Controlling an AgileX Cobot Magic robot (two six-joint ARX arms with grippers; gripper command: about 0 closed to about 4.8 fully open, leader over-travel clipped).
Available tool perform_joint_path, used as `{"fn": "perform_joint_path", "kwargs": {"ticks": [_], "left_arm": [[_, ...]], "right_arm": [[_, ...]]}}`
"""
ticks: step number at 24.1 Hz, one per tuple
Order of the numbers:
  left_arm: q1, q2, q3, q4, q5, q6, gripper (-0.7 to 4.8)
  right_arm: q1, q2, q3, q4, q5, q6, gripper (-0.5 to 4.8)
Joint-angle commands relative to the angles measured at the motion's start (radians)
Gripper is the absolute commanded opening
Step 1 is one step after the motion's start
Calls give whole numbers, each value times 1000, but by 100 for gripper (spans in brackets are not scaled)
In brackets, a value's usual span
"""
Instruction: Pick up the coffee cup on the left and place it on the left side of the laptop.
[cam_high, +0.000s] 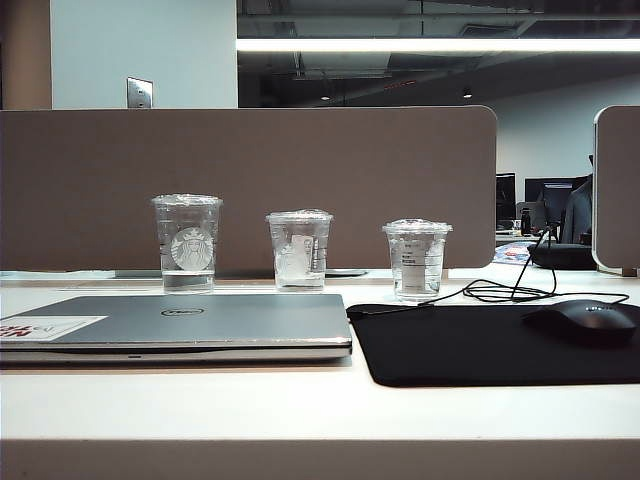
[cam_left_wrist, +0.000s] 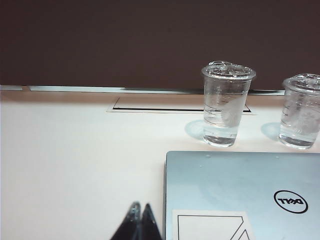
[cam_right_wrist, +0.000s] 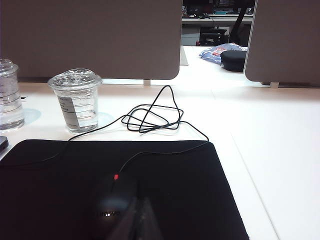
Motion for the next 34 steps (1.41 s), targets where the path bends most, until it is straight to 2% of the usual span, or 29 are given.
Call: {"fn": "perform_joint_path", "kwargs": {"ticks": [1,7,11,16,19,24,27,30,34], "left_arm": [[0,0,5,11,-2,5,-6],[0,0,13,28,-3,0,-6],[0,0,45,15,-3,-4,-6],[0,2,99,1,1,-74,-6],[0,49,158,-10,1,-78,-6],[0,209,248,24,28,-75,-6],[-3,410,330,134,87,-74,-6],[-17,524,372,191,91,-74,-6],[-68,723,445,261,92,-71,-6]], "right_arm": [[0,-2,-3,19,-2,1,-2],[0,-2,16,21,-4,2,-2],[0,2,109,-14,3,1,-2],[1,26,211,-43,0,1,-2],[1,67,283,-61,-41,2,-3],[2,164,367,-59,-124,2,-3],[15,269,452,-58,-134,2,-3],[42,333,502,-64,-133,2,-3],[148,433,565,-72,-133,41,-3]]}}
